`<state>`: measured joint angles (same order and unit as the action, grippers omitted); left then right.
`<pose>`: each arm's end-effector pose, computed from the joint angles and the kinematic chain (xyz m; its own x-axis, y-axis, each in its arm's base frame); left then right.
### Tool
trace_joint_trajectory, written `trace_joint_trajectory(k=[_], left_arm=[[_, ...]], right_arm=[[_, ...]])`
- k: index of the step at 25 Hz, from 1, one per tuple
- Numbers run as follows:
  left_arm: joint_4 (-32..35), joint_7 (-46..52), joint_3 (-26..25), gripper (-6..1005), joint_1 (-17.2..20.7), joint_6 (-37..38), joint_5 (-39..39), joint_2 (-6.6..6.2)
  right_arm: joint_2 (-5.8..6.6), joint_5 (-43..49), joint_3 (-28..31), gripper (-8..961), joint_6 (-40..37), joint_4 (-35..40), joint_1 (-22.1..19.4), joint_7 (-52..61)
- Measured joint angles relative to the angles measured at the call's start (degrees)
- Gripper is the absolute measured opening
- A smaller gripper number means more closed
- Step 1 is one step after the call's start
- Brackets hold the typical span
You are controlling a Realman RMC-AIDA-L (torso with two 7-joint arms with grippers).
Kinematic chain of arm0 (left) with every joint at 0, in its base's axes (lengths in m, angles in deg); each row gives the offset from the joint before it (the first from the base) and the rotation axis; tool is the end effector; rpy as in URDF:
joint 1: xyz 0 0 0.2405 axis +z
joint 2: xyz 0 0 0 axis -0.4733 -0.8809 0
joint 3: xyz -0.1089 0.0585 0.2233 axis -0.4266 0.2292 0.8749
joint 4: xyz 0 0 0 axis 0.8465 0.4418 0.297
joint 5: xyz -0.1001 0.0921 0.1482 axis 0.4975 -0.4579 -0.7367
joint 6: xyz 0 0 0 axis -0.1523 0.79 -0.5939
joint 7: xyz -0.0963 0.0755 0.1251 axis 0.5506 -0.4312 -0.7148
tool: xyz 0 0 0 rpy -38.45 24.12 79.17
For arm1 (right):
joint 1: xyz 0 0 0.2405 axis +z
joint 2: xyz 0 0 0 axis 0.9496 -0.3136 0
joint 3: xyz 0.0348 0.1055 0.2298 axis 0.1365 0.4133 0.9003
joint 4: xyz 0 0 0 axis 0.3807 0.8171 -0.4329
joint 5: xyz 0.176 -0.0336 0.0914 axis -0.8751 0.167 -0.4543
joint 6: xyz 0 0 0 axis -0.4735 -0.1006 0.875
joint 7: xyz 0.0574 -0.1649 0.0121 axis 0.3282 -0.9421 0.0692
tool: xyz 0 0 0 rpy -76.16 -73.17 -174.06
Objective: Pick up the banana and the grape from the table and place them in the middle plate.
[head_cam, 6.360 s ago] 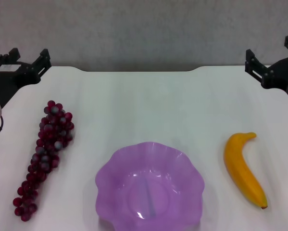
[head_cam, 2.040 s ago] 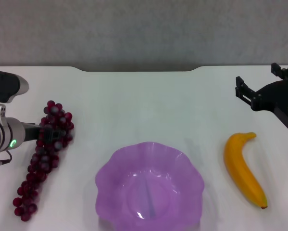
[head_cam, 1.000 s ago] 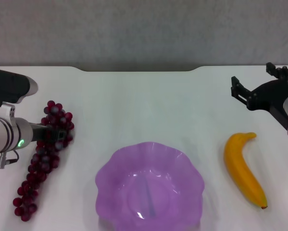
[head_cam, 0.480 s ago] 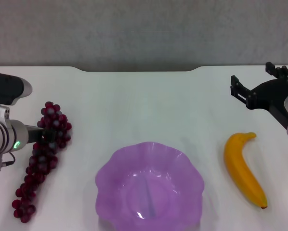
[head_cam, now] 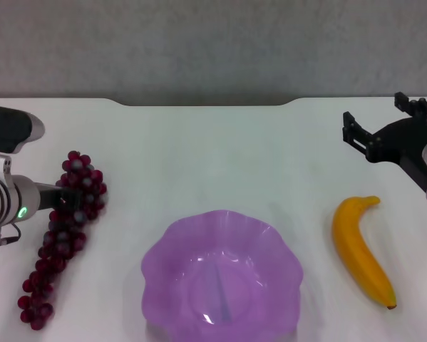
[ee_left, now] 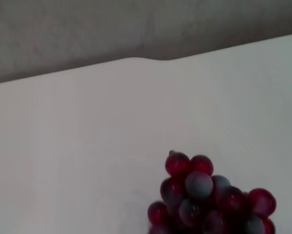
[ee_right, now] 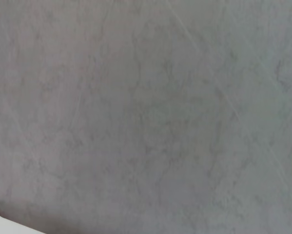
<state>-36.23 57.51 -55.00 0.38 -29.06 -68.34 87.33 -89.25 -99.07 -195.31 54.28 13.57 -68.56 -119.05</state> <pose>-0.3103 0.4172 -0.0223 0.6004 0.7210 0.3460 0.6511 -0.1895 -0.7349 0.2296 0.3616 -0.0064 0.8697 -0.1314 -0.4759 -0.4930 -0.2810 -0.8234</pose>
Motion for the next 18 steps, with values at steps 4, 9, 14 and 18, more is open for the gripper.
trace_joint_trajectory(k=[4, 9, 14, 18], left_arm=[[-7.7, -0.2, 0.5, 160, 3.1, -3.0, 0.0, 0.04], [-18.8, -0.8, 0.8, 155, 7.5, -7.1, -0.1, 0.02], [-28.5, -2.2, -0.1, 151, 9.8, -12.5, -0.4, -0.13], [-35.4, -4.1, -2.0, 148, 10.9, -16.6, -0.3, -0.19]], right_arm=[[0.01, 0.0, 0.0, 888, 0.0, 0.0, -0.1, 0.0], [0.00, 0.0, -0.1, 888, 0.0, -0.1, 0.2, 0.0], [0.05, 0.0, -0.2, 888, 0.1, 0.0, 0.1, 0.0], [0.08, 0.0, -0.1, 889, 0.4, -0.2, 0.1, 0.0]])
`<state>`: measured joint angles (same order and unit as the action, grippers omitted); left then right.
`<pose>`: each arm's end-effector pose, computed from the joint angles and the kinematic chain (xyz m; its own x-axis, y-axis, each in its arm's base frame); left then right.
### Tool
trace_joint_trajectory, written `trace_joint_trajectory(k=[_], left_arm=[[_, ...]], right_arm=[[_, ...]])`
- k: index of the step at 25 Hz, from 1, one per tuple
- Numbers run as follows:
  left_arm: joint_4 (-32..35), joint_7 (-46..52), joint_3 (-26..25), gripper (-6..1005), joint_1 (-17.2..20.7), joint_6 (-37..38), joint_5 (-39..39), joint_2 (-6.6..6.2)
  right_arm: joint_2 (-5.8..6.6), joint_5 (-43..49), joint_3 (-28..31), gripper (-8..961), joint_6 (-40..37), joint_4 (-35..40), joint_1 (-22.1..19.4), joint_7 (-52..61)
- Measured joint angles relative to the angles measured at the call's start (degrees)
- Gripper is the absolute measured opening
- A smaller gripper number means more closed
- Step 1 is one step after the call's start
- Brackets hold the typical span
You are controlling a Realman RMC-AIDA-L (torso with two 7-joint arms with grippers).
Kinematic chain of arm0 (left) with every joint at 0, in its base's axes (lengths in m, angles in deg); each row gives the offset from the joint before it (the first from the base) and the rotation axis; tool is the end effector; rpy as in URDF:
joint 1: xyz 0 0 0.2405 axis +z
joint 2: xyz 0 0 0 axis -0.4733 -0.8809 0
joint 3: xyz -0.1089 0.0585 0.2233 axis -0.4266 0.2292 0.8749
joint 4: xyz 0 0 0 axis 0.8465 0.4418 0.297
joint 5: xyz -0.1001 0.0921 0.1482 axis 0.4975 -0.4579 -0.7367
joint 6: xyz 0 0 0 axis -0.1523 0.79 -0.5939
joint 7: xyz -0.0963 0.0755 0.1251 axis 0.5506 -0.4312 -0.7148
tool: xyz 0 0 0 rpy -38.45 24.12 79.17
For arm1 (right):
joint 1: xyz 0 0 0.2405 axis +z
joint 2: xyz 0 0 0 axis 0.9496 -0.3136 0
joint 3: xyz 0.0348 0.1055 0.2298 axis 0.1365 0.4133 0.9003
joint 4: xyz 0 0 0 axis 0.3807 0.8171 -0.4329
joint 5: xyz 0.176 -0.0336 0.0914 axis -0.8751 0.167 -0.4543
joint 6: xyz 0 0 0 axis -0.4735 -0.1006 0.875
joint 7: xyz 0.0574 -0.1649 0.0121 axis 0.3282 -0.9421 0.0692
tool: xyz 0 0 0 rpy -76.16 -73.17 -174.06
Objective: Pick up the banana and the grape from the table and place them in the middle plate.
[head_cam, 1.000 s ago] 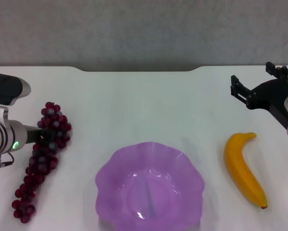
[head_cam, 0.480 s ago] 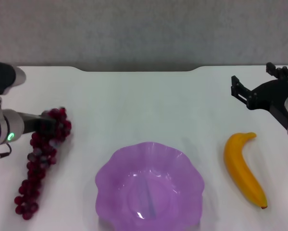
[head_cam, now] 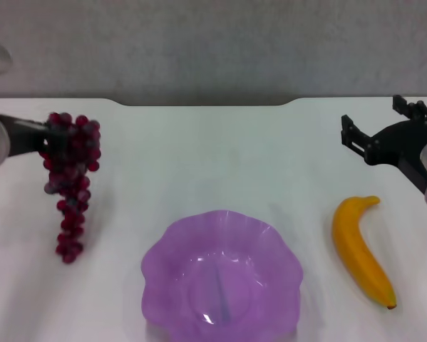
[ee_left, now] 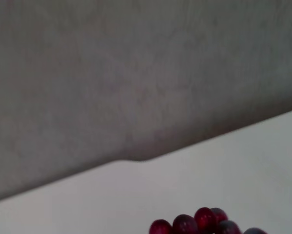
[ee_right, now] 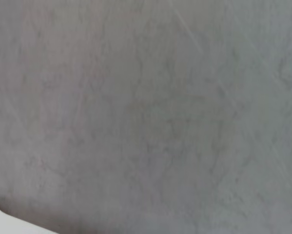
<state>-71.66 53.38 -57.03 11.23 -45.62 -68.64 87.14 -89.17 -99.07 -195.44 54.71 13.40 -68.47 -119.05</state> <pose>-0.2315 0.3986 0.0445 0.7364 0.5665 0.3699 0.5946 -0.2810 -0.7533 0.2305 0.3612 -0.0083 0.8711 -0.1381 -0.4714 -0.4907 -0.2883 -0.8223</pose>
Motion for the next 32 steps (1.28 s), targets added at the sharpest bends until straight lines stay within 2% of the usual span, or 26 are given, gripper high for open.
trace_joint_trajectory(k=[11, 14, 19, 24, 32], left_arm=[[-14.2, -3.3, -6.3, 144, 0.9, -9.0, 0.4, 0.12], [-21.4, -3.8, -6.7, 143, 1.4, -12.9, 0.1, 0.14], [-27.9, -3.9, -5.7, 142, 2.5, -16.7, 0.3, 0.23], [-30.1, -4.4, -3.4, 141, 3.2, -19.5, 1.6, 0.29], [-30.2, -8.6, -2.3, 139, 2.9, -24.8, 11.2, 0.27]], right_arm=[[-0.05, 0.0, 0.4, 889, 0.9, 0.1, 0.1, 0.2], [-0.07, 0.0, 0.4, 888, 0.9, 0.1, 0.1, 0.2], [-0.02, 0.0, 0.3, 888, 0.9, 0.0, 0.2, 0.2], [0.01, 0.0, 0.3, 888, 0.9, 0.0, 0.1, 0.2], [0.01, 0.0, 0.3, 889, 0.9, 0.2, 0.0, 0.2]])
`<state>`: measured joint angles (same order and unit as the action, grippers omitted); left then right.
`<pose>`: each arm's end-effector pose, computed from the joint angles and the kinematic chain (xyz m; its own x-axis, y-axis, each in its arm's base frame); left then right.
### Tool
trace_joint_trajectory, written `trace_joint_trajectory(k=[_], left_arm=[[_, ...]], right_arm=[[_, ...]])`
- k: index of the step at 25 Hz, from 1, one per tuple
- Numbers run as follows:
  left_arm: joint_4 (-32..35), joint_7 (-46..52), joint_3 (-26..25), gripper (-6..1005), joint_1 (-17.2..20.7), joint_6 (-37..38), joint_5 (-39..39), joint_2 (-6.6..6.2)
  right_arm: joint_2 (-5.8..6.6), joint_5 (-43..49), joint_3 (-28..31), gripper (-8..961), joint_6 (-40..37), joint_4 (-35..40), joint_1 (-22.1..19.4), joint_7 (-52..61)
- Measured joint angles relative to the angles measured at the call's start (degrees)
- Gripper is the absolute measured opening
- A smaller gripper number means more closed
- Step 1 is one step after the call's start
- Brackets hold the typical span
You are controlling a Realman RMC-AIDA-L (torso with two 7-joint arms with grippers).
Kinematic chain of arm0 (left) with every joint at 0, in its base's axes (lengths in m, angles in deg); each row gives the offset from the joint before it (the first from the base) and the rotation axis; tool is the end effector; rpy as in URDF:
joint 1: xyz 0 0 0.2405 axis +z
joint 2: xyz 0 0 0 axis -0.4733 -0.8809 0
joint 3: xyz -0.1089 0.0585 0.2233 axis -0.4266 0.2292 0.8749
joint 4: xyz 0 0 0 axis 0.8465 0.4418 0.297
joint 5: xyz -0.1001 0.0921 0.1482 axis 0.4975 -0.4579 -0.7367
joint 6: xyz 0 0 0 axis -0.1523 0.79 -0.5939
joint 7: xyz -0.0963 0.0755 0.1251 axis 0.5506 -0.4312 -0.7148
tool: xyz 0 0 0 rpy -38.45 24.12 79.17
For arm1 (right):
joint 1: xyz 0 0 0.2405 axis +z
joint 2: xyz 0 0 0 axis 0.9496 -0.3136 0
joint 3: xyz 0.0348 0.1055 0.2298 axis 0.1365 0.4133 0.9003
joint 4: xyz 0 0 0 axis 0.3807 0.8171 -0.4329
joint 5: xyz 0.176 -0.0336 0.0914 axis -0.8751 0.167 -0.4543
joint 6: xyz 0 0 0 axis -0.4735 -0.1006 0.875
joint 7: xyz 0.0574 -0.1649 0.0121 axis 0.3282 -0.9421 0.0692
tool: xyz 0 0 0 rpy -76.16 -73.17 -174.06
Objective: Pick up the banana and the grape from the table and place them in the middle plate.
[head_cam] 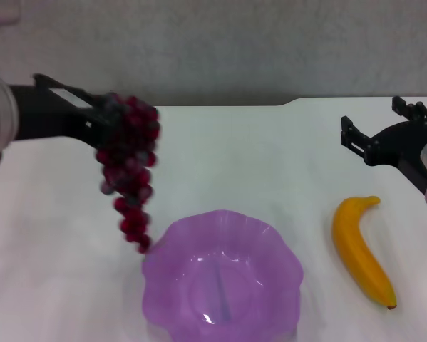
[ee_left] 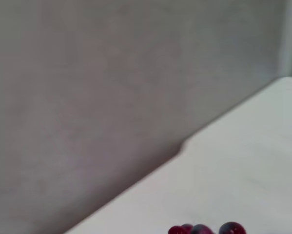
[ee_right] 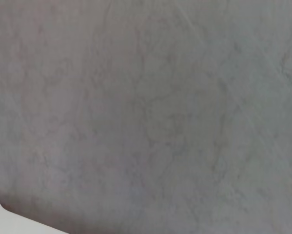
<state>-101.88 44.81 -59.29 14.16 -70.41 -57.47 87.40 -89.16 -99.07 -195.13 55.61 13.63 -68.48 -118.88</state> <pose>-0.1290 0.3361 0.0703 0.8782 0.3987 0.2642 0.4612 -0.5597 -0.6885 0.2309 0.3612 -0.0085 0.8692 -0.1463 -0.4723 -0.4941 -0.2929 -0.8186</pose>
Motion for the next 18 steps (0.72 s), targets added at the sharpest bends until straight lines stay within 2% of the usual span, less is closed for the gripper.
trace_joint_trajectory(k=[1, 11, 18], left_arm=[[0.1, -1.3, 0.6, 138, 0.1, -1.1, 3.1, -0.01], [4.7, -1.6, 8.3, 136, -0.1, -1.3, 4.4, 0.00], [10.6, -3.3, 10.4, 135, -2.1, -0.8, 10.9, 0.04]], right_arm=[[0.00, 0.0, 0.0, 889, 0.0, 0.0, 0.0, 0.0], [0.00, 0.0, -0.3, 888, 0.0, 0.4, 0.3, 0.0], [0.00, 0.0, -0.3, 888, 0.0, 0.4, 0.3, 0.0]])
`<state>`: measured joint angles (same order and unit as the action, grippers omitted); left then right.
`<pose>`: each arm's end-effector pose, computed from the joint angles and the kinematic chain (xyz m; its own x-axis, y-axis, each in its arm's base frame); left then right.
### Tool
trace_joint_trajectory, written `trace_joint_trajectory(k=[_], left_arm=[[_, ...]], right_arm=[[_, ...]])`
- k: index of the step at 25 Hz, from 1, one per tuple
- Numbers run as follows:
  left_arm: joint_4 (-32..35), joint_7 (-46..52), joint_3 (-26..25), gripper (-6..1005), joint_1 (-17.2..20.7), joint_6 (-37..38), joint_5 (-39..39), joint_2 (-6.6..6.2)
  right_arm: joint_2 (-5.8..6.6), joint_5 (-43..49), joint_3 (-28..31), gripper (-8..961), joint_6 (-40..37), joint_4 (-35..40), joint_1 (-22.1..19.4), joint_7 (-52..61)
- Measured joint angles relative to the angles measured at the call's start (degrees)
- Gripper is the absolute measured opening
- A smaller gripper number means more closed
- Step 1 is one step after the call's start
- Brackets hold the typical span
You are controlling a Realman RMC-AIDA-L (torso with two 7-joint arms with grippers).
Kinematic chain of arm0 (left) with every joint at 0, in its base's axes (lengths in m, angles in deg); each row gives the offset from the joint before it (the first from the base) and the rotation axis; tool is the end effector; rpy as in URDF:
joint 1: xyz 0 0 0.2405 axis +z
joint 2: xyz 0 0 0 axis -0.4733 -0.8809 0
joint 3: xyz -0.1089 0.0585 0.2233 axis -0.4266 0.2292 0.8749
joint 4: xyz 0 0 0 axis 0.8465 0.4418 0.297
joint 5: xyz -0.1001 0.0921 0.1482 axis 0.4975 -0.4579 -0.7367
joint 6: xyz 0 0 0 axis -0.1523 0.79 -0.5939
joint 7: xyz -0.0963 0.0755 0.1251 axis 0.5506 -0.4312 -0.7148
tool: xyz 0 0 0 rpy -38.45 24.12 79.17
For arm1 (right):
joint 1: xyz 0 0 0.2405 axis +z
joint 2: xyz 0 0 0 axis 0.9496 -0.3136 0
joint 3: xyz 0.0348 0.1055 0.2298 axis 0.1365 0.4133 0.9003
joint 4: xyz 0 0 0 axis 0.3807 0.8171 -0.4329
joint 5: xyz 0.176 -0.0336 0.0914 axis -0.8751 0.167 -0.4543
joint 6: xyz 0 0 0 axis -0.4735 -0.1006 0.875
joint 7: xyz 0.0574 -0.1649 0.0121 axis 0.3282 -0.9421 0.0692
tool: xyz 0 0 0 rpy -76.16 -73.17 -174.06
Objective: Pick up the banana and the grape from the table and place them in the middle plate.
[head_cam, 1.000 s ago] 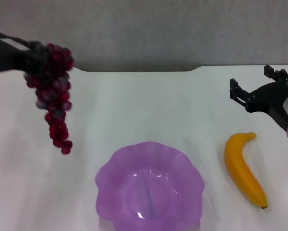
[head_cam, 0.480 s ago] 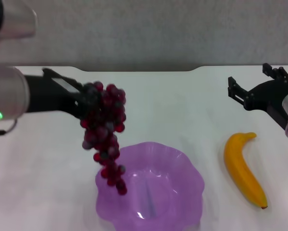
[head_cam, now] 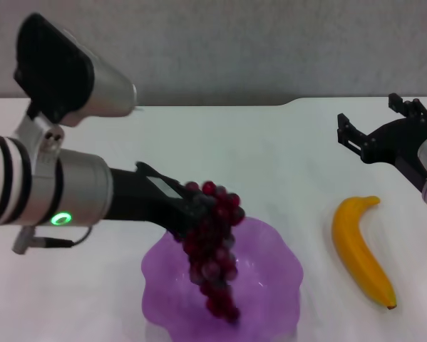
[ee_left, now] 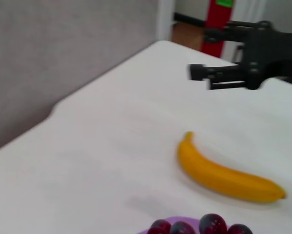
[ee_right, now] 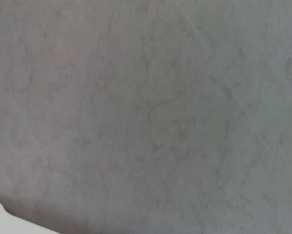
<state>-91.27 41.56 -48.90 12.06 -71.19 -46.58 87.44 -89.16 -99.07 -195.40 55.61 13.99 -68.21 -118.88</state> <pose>-0.1216 0.3095 -0.0129 0.8781 0.4510 0.1600 0.4741 -0.7744 -0.4188 0.2263 0.3620 -0.0092 0.8699 -0.1368 -0.4739 -0.4923 -0.3004 -0.8169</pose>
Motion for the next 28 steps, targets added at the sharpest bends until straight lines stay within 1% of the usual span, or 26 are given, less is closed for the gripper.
trace_joint_trajectory(k=[5, 8, 12, 17, 19, 23, 28], left_arm=[[3.6, -0.8, 2.2, 135, -0.9, 1.7, 1.5, 0.03], [7.2, -1.2, 3.3, 134, -1.5, 3.6, 1.6, 0.04], [15.0, -2.9, 6.1, 134, -3.1, 8.1, 1.2, 0.04], [26.0, -4.7, 9.9, 133, -7.3, 13.1, 0.9, 0.05], [29.4, -5.9, 10.9, 133, -8.3, 15.5, 0.9, 0.04], [31.8, -8.1, 12.5, 134, -7.7, 20.8, 0.8, 0.04], [31.5, -8.3, 13.1, 133, -6.6, 24.1, 0.8, 0.03]], right_arm=[[0.00, 0.0, 0.0, 888, 0.0, 0.0, 0.0, 0.0], [0.00, 0.0, 0.0, 889, 0.0, 0.1, 0.0, 0.0], [0.00, 0.0, 0.0, 889, 0.0, 0.1, 0.0, 0.0], [0.00, 0.0, 0.0, 889, 0.0, 0.1, 0.0, 0.0], [0.00, 0.0, 0.0, 889, 0.0, 0.1, 0.0, 0.0], [0.00, 0.0, 0.1, 889, 0.0, 0.1, 0.1, 0.0], [0.00, 0.0, 0.2, 888, 0.0, 0.1, 0.0, 0.0]])
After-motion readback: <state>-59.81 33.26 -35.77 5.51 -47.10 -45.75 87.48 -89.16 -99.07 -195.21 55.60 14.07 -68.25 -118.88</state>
